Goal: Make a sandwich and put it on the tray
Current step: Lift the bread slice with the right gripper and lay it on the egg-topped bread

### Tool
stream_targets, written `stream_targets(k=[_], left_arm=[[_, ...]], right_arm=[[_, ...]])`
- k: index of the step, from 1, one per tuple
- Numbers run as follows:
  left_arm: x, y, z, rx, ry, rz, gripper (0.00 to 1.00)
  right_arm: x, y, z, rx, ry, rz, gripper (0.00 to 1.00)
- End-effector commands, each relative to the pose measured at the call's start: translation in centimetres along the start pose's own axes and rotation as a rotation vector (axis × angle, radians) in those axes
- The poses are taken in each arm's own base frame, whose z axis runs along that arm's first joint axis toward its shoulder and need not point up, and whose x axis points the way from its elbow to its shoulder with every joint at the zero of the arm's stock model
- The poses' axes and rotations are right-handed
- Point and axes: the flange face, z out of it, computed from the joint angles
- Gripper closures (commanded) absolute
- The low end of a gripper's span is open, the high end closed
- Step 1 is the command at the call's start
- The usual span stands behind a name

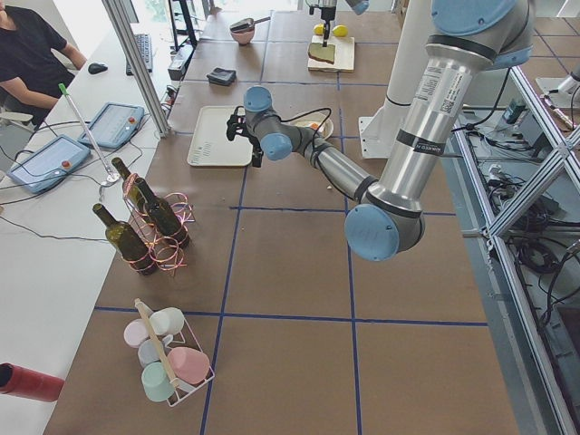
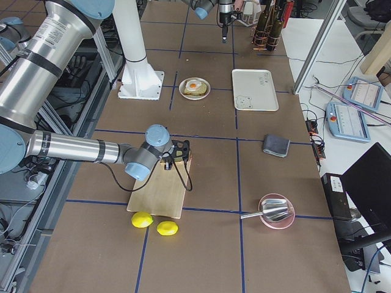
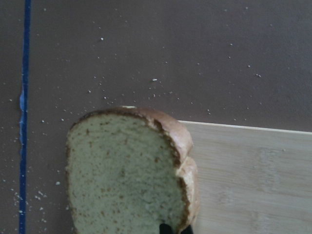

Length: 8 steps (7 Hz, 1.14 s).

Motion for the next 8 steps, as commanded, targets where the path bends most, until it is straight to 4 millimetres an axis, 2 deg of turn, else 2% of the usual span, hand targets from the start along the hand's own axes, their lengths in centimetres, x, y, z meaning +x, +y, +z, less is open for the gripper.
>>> stream_targets(k=[1, 3, 4, 5, 6, 7, 8], left_arm=[[0.3, -0.1, 0.2, -0.005, 0.003, -0.003, 0.0], [0.3, 0.0, 0.5, -0.008, 0.003, -0.009, 0.0], [0.2, 0.0, 0.7, -0.011, 0.001, -0.008, 0.0], [0.2, 0.0, 0.7, -0.011, 0.001, -0.008, 0.0], [0.1, 0.1, 0.7, -0.012, 0.0, -0.009, 0.0], [0.0, 0.1, 0.7, -0.012, -0.001, -0.012, 0.0], [0.0, 0.1, 0.7, -0.012, -0.001, -0.012, 0.0]], right_arm=[[-5.9, -5.3, -0.8, -0.004, -0.127, -0.018, 1.0], [-15.4, -11.8, -0.1, -0.004, -0.209, 0.056, 1.0], [-21.6, -13.9, 1.4, -0.037, -0.229, 0.045, 1.0], [-28.7, -15.6, 3.3, -0.083, -0.216, 0.038, 1.0], [-35.6, -15.8, 5.3, -0.107, -0.2, 0.018, 1.0], [-40.2, -14.3, 8.3, -0.102, -0.161, 0.031, 1.0], [-43.4, -12.4, 10.6, -0.108, -0.159, 0.055, 1.0]])
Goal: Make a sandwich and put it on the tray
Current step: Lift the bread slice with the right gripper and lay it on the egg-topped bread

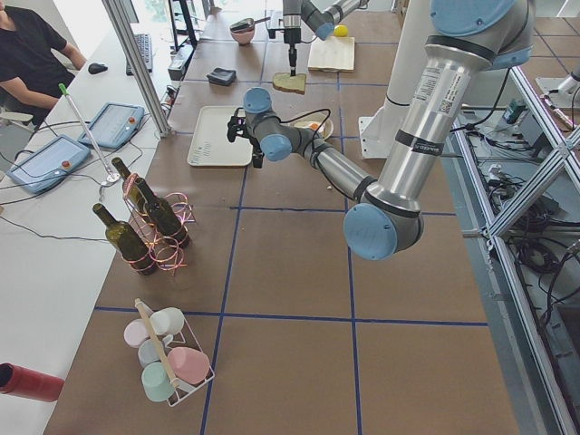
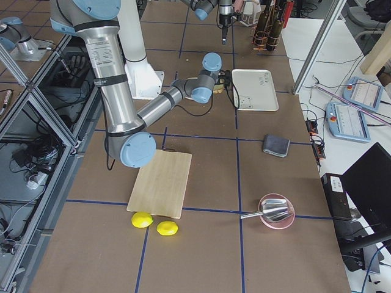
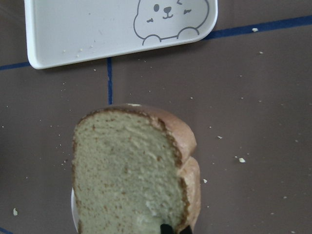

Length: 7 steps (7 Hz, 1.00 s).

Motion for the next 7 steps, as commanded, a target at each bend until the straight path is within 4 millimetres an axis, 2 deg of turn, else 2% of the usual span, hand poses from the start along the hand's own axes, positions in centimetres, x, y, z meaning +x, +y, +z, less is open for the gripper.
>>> stream_targets(k=[1, 2, 3, 7], left_arm=[[-0.3, 0.0, 0.1, -0.001, -0.003, -0.004, 0.0], [-0.3, 0.1, 0.1, -0.002, -0.003, -0.005, 0.0], [-0.4, 0.1, 0.2, -0.003, -0.004, -0.006, 0.0], [-0.5, 0.2, 0.2, -0.002, -0.005, -0.005, 0.0]], right_arm=[[-5.5, 2.9, 6.4, -0.02, 0.022, 0.024, 1.0], [-6.4, 2.9, 8.5, -0.016, 0.036, 0.025, 1.0], [-6.7, 3.7, 9.8, -0.021, 0.044, 0.017, 1.0], [-6.5, 6.7, 13.4, -0.061, 0.075, 0.004, 1.0]])
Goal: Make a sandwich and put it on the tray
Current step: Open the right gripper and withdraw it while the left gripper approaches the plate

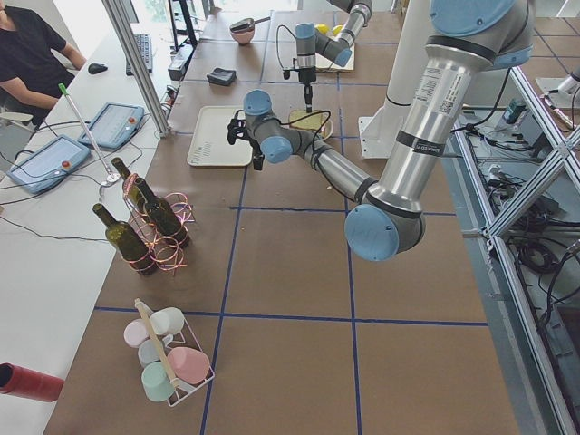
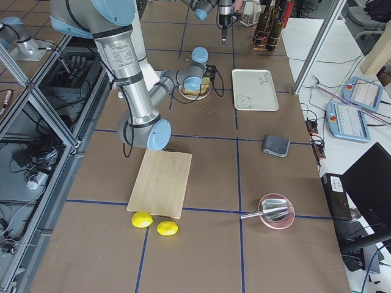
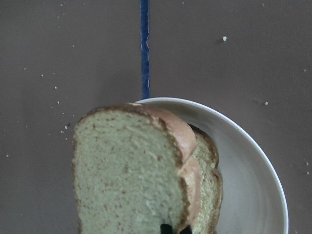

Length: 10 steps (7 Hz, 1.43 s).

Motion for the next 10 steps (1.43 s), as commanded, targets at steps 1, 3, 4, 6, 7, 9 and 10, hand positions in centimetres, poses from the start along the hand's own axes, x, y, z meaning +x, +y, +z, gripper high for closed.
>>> stream_targets(k=[1, 3, 4, 6, 7, 9, 10], left_arm=[[0.1, 0.0, -0.1, 0.003, 0.001, 0.0, 0.0], [0.4, -0.2, 0.0, 0.005, 0.007, -0.016, 0.0], [0.7, -0.1, 0.4, -0.002, 0.008, -0.026, 0.0], [4.2, 0.8, 1.8, -0.005, 0.028, -0.026, 0.0], [6.7, 2.0, 2.7, 0.004, 0.034, -0.057, 0.0], [10.6, 4.3, 4.2, -0.029, 0.057, -0.13, 0.08], [12.2, 6.4, 6.2, -0.039, 0.048, -0.147, 0.15]], right_arm=[[0.5, 0.7, 1.0, -0.009, 0.013, -0.001, 1.0], [0.8, 0.7, 1.4, -0.012, 0.022, 0.003, 0.34], [0.6, 0.4, 0.8, -0.002, 0.015, 0.003, 0.0], [1.4, -2.4, -2.3, 0.038, 0.012, 0.034, 0.0], [2.9, -4.8, -4.6, 0.075, 0.057, 0.084, 0.0], [5.3, -8.3, -9.6, 0.106, 0.16, 0.128, 0.0], [6.6, -8.8, -11.6, 0.103, 0.219, 0.058, 0.0]])
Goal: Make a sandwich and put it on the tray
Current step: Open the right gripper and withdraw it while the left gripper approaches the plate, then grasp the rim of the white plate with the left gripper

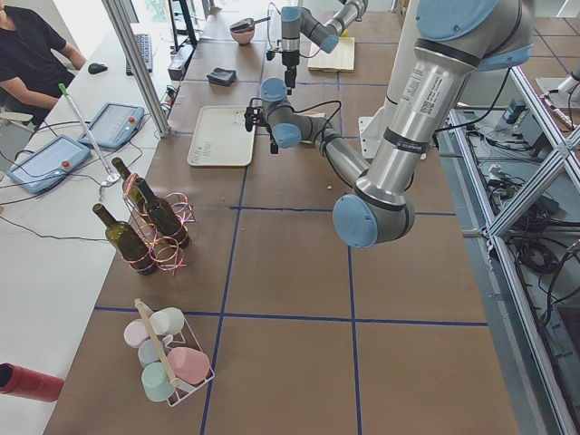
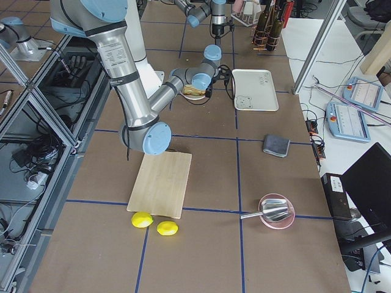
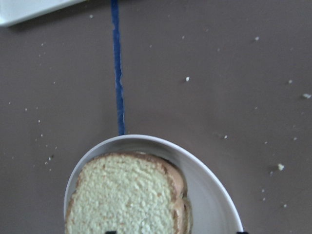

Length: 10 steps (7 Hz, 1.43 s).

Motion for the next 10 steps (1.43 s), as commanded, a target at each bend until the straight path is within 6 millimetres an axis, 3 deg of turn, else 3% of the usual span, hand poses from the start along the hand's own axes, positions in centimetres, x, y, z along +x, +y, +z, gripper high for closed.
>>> stream_targets(k=[1, 3, 5, 7, 10], left_arm=[[3.3, 4.7, 4.4, -0.021, -0.014, -0.042, 0.25], [5.1, 8.0, 6.9, -0.06, -0.016, -0.067, 0.43], [6.9, 11.2, 9.5, -0.074, -0.024, -0.046, 0.44], [7.3, 11.3, 11.1, -0.087, -0.04, -0.047, 0.45], [7.3, 11.5, 11.6, -0.091, -0.043, -0.045, 0.51]], right_arm=[[3.4, -2.6, -4.1, 0.021, 0.095, -0.099, 0.0], [8.6, -3.7, -5.7, 0.036, 0.143, -0.133, 0.0], [12.5, -4.8, -6.5, 0.032, 0.178, -0.191, 0.0], [15.3, -5.5, -8.5, 0.016, 0.16, -0.194, 0.0], [18.9, -6.2, -9.8, 0.018, 0.171, -0.204, 0.0]])
